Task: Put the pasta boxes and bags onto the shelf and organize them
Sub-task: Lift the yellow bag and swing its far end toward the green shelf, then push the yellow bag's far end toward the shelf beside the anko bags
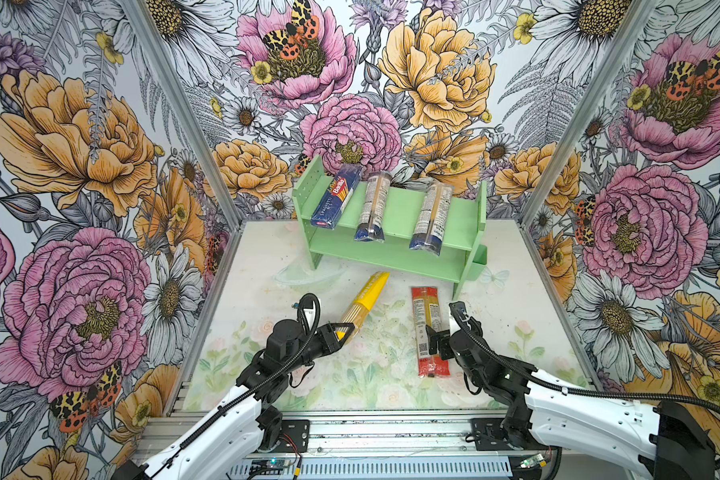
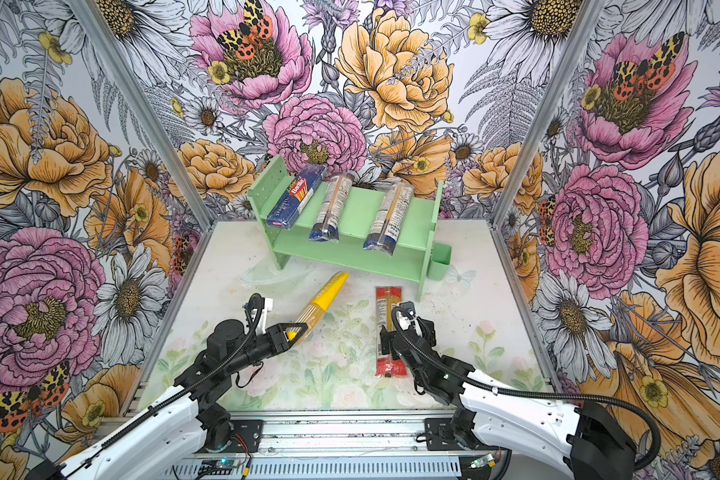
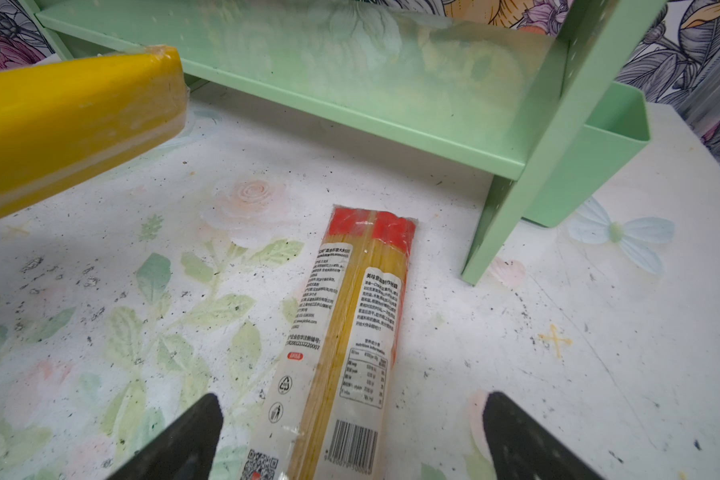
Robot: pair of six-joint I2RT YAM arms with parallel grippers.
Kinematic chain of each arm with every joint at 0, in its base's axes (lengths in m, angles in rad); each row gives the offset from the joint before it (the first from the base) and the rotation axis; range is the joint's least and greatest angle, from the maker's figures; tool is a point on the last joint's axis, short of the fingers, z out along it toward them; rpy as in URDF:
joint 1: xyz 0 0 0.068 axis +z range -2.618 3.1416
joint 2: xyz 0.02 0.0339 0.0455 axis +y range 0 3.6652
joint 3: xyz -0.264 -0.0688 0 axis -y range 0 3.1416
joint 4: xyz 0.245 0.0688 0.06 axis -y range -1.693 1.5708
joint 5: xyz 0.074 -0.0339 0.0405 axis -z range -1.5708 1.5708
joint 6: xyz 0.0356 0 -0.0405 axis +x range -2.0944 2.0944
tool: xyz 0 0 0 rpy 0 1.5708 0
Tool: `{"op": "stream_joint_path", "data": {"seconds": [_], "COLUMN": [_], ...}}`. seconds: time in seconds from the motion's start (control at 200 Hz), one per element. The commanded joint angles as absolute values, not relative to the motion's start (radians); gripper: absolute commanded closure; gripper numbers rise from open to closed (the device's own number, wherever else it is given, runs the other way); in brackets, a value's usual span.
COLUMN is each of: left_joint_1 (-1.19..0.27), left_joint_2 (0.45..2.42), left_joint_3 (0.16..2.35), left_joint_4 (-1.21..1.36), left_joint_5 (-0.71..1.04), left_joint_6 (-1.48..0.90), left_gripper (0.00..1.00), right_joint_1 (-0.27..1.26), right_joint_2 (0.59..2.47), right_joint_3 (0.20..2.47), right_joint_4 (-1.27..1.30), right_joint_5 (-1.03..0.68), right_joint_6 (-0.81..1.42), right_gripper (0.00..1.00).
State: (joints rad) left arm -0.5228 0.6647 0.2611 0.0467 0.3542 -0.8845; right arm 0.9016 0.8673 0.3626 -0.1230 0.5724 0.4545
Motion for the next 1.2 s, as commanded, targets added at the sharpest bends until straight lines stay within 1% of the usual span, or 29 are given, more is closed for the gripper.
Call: {"op": "stream_joint_path", "data": {"seconds": [0.0, 0.345, 0.576, 0.926, 1.196], "left_joint_1": [-0.51, -0.49, -0.473, -0.436, -0.409], "left_joint_2": [0.603, 0.534, 0.527, 0.572, 0.665], "left_joint_3": [0.342, 0.369, 0.38, 0.41, 0.447], "left_joint_4": [0.19, 0.138, 0.135, 0.182, 0.253], "left_joint_5": [0.393, 0.387, 0.386, 0.405, 0.414], "left_joint_6": [-0.876, -0.871, -0.87, -0.858, -0.838], "left_gripper": [1.0, 1.0, 1.0, 1.0, 1.0], "right_joint_1": [0.896, 0.896, 0.896, 0.896, 0.895], "right_joint_2": [0.877, 0.882, 0.883, 0.88, 0.884], "right_joint_3": [0.389, 0.388, 0.387, 0.382, 0.381], "right_joint_4": [-0.112, -0.108, -0.106, -0.104, -0.103], "right_joint_5": [0.592, 0.588, 0.586, 0.585, 0.586], "right_joint_6": [0.459, 0.459, 0.46, 0.462, 0.462], "right_gripper": [0.01, 0.0, 0.01, 0.01, 0.01]}}
